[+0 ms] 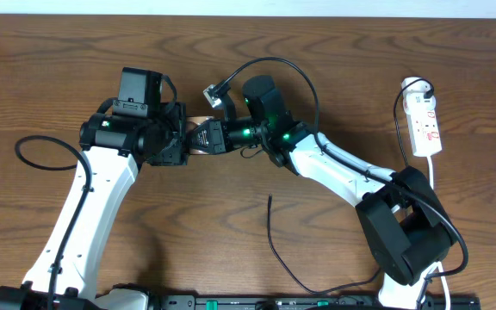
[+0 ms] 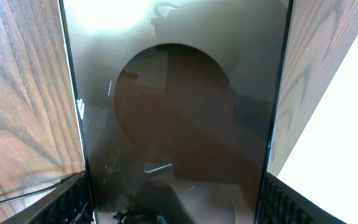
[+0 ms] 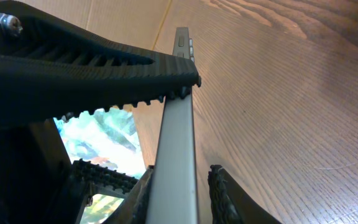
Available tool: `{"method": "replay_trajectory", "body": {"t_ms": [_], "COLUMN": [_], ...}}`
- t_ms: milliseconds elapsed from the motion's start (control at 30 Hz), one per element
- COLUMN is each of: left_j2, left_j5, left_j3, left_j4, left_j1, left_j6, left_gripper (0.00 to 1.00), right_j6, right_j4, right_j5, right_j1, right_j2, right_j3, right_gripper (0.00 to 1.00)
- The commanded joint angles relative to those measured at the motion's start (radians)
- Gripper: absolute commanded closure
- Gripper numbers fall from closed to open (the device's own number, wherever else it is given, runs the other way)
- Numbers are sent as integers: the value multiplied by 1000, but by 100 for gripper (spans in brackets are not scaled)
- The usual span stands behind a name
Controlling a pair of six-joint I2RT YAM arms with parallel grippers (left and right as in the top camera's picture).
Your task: Plug charger to phone and switch on socket
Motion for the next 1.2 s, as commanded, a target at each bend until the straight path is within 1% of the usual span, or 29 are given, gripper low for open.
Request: {"method": "replay_trajectory", "body": {"t_ms": [0,367,400,533,567,800,833,900,967,1033,1100,1167], "left_j2": [-2,-2,-2,-2,-2,-2,-2,-2,-2,-2,-2,-2], "left_j5": [10,-12,-12,-12,-12,-15,-15,-15,-18,-23,-22,-22], "left_j3": [17,17,17,17,17,17,17,17,17,17,17,17], "left_j4": [6,6,6,6,6,5,6,6,5,5,5,1], "left_j1": [-14,-32,-32,-32,-32,-32,-32,-32,-32,-32,-32,-32], "left_j6": [-1,-1,-1,-1,-1,-1,-1,-1,-1,-1,-1,9], "left_gripper": [93,93,93,92,92,92,88,68,40,18,15,14], "right_j6": [2,2,2,2,2,2,2,2,2,2,2,2], "right_j4": [0,4,4,4,4,4,4,4,4,4,4,3], "right_j5": [2,1,1,1,1,1,1,1,1,0,0,1], "right_j1": [15,16,16,16,16,16,16,16,16,16,16,15], "right_j2": [-1,-1,-1,-1,-1,-1,-1,-1,-1,-1,-1,-1], "right_j3": [12,12,12,12,12,12,12,12,12,12,12,12], "right_gripper": [76,86,90,96,99,99,99,99,99,99,99,99]}}
